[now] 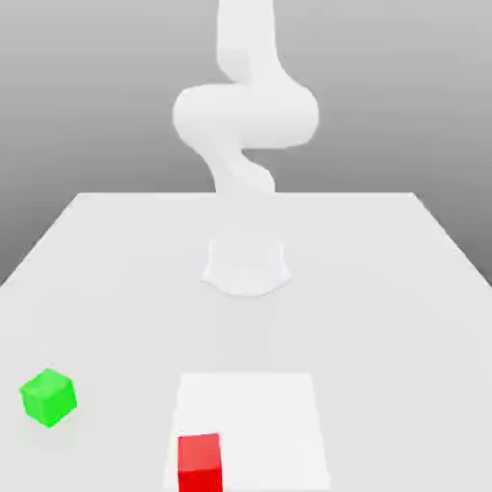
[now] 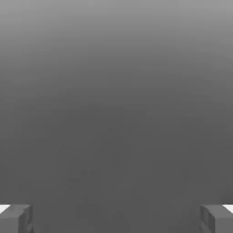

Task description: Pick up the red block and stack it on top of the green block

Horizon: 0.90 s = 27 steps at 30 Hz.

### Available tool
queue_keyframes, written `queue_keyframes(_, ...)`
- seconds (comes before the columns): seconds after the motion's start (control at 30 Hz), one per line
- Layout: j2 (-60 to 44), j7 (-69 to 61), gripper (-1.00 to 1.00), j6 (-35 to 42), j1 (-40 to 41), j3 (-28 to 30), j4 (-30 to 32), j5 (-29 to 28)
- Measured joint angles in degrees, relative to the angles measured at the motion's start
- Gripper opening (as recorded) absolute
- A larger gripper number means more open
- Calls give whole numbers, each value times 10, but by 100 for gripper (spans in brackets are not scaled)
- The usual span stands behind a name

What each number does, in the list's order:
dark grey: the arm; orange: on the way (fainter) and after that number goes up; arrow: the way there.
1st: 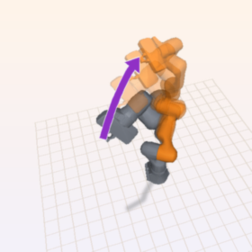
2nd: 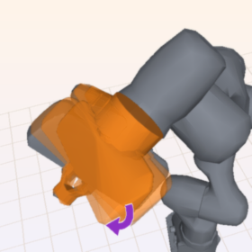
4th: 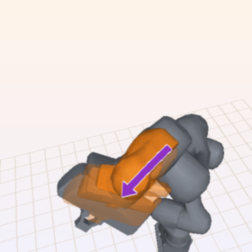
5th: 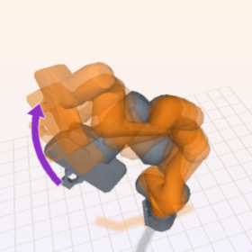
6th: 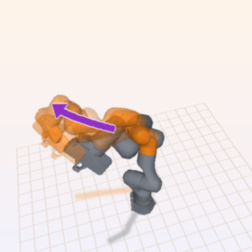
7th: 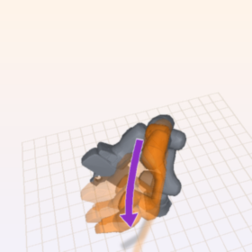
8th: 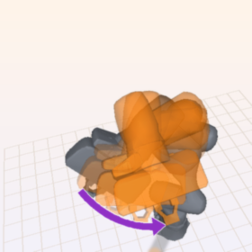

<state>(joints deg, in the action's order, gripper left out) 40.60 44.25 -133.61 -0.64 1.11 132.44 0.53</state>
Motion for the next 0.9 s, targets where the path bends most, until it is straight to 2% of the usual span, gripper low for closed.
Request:
queue_keyframes(0.47, -295, -93, 0, -103, -23, 51, 37, 35)
queue_keyframes(0.9, -562, -154, 0, -211, -7, 59, 64, 41)
